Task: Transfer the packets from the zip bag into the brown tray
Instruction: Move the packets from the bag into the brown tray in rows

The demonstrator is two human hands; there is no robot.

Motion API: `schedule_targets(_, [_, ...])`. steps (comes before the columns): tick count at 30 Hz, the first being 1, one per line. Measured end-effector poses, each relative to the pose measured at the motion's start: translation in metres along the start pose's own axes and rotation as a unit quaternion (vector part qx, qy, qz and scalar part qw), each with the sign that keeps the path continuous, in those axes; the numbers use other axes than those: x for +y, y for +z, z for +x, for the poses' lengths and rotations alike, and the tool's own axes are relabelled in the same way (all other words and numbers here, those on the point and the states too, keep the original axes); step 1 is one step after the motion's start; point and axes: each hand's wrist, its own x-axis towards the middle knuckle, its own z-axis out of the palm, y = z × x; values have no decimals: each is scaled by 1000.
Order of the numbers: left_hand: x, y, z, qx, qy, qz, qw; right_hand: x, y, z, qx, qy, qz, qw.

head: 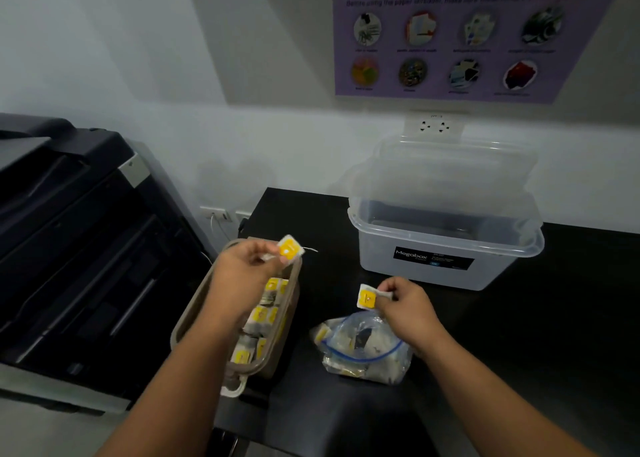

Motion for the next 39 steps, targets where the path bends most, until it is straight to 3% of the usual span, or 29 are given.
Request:
schedule_targets(3, [-19, -24, 15, 62, -57, 57, 995, -16, 7, 4, -21, 13, 98, 995])
schedule_targets(7, [-52, -32, 28, 99, -80, 208, 970, -34, 18, 8, -62, 18, 138, 988])
schedule_targets(11, [-69, -24, 34, 91, -62, 357, 928, -47, 31, 9, -88, 11, 152, 984])
schedule_targets(15, [-72, -19, 39, 62, -90, 436, 894, -50, 38, 10, -118, 9, 143, 983])
schedule_targets(33, [-82, -8, 56, -104, -148, 553, 813, -45, 45, 8, -177, 48, 166, 969])
schedule_targets(39, [-73, -2, 55, -75, -126, 590, 794, -53, 45, 10, -177, 44, 180, 967])
